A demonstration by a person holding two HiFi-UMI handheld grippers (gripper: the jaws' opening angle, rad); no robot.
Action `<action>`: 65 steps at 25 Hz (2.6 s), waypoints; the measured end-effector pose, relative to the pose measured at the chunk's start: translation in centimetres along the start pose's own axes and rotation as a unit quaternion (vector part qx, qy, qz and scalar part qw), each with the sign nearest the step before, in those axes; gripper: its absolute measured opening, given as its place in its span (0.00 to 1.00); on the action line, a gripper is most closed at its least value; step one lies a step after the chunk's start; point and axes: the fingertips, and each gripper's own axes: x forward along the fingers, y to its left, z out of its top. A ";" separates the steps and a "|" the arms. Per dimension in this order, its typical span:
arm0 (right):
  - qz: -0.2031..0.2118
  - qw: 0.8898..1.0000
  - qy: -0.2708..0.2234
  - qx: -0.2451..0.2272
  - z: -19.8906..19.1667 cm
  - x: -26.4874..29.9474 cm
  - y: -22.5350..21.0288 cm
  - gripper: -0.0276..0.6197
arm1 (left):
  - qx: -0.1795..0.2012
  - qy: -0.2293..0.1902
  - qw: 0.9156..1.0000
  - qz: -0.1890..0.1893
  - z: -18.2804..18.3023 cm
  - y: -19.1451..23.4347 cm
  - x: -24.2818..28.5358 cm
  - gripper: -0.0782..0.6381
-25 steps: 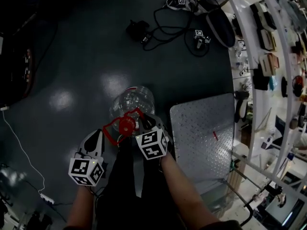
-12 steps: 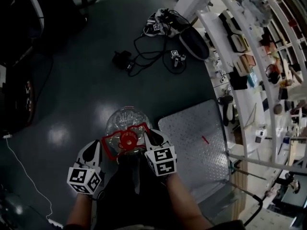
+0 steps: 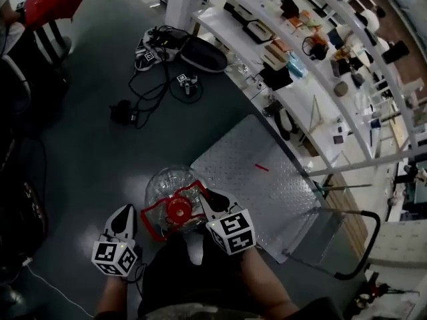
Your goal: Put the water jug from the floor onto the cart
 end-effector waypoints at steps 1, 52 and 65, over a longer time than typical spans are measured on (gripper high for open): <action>-0.015 1.000 -0.003 0.011 -0.5 -1.3 -1.2 0.10 | 0.010 0.004 1.000 -0.018 0.2 -1.5 0.8 0.12; -0.239 0.903 -0.055 0.352 -34.3 -28.2 -50.3 0.12 | 0.219 0.126 0.936 -0.245 -9.9 -53.0 23.8 0.12; -0.296 0.846 -0.065 0.439 -40.3 -31.8 -52.8 0.12 | 0.207 0.138 0.934 -0.256 -11.1 -54.6 24.9 0.12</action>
